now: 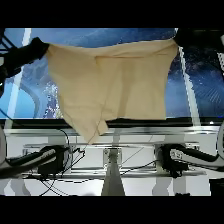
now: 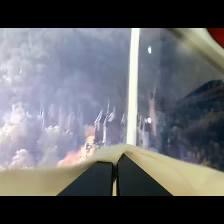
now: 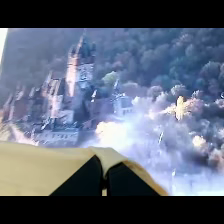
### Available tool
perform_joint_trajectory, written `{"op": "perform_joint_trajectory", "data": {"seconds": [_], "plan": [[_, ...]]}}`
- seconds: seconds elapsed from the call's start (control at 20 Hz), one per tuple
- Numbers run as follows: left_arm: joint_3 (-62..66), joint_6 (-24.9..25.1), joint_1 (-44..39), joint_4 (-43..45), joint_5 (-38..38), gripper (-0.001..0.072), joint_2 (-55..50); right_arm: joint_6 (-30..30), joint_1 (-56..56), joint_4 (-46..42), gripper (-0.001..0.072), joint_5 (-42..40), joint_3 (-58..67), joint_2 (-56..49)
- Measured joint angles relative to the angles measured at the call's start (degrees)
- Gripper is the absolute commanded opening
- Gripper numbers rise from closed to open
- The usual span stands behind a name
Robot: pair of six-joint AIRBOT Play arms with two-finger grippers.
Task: Fold the clothes and pants, and hang the long-sleeved shirts on hangers.
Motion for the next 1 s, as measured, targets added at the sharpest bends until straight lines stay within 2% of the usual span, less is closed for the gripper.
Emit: {"op": "perform_joint_trajectory", "data": {"seconds": [0.25,0.55,0.6,0.65,0.7,0.75,0.8,0.85,0.9,0.95,1.0], "plan": [[3.5,2.7,-0.7,-1.2,-2.0,0.0013,-11.7,0.1,0.0,-0.5,0.0012,-2.9,0.0,-11.5],[4.3,3.4,-1.7,5.4,-17.2,0.0015,-14.9,0.1,-1.6,-7.5,0.0014,-1.8,0.0,-15.6],[4.3,3.2,-2.1,7.3,-19.1,0.0030,-15.0,0.1,-2.0,-8.1,0.0139,-0.9,0.0,-15.9],[4.3,2.4,-2.4,9.5,-20.8,0.0258,-15.2,0.1,-2.3,-8.7,0.0440,0.2,0.0,-16.0],[4.3,2.0,-2.6,11.3,-22.0,0.0614,-15.3,0.0,-2.6,-9.1,0.0546,1.3,0.0,-16.2],[4.4,1.7,-2.7,12.3,-23.0,0.0686,-15.3,-0.5,-2.8,-9.7,0.0546,2.7,0.0,-16.3],[4.4,1.2,-2.8,12.9,-24.1,0.0686,-15.3,-0.6,-2.9,-10.3,0.0546,3.9,0.0,-16.3],[4.4,0.9,-2.8,13.5,-25.5,0.0648,-15.3,-0.9,-3.1,-11.1,0.0546,5.3,0.0,-16.3],[4.4,0.8,-2.7,13.7,-26.7,0.0538,-15.1,-1.0,-3.5,-12.3,0.0546,6.8,0.0,-16.3],[4.4,0.8,-2.6,13.9,-28.1,0.0497,-14.7,-1.2,-4.1,-13.8,0.0544,8.6,0.0,-16.3],[4.4,0.5,-2.3,14.1,-29.2,0.0389,-14.1,-1.2,-5.1,-15.0,0.0482,10.5,0.0,-16.3]]}}
